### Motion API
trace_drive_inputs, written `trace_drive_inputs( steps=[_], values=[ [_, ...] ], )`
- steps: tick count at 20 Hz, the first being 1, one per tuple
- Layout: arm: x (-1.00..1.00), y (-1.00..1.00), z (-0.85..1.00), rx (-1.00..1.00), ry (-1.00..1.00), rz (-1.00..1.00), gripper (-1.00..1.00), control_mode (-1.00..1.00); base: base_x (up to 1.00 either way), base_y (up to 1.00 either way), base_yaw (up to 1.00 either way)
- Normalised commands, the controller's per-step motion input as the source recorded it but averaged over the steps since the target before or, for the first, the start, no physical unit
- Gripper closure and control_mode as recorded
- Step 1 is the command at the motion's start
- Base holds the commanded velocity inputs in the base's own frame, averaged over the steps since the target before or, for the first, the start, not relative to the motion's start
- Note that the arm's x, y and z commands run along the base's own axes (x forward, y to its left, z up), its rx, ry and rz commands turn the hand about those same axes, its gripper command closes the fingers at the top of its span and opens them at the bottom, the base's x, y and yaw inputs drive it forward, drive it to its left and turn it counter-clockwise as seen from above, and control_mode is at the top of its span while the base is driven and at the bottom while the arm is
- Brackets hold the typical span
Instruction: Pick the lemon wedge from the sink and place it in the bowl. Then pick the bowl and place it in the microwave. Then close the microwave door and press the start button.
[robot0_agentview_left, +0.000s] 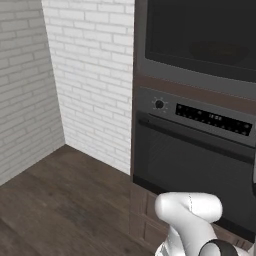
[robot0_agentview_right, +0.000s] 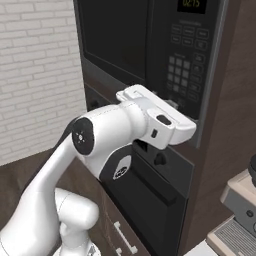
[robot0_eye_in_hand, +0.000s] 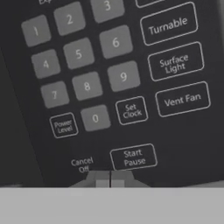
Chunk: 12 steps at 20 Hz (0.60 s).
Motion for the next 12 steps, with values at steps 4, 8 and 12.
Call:
trace_drive_inputs(
  steps=[4, 8, 12],
  values=[
    [0.23, -0.33, 0.36, 0.05, -0.03, 0.00, 1.00, -1.00, 0.00, 0.00, 0.00],
    [-0.25, 0.00, 0.13, -0.03, -0.51, 0.02, 1.00, -1.00, 0.00, 0.00, 0.00],
    [-0.30, 0.00, 0.34, -0.05, -0.67, 0.01, 1.00, -1.00, 0.00, 0.00, 0.00]
  ],
)
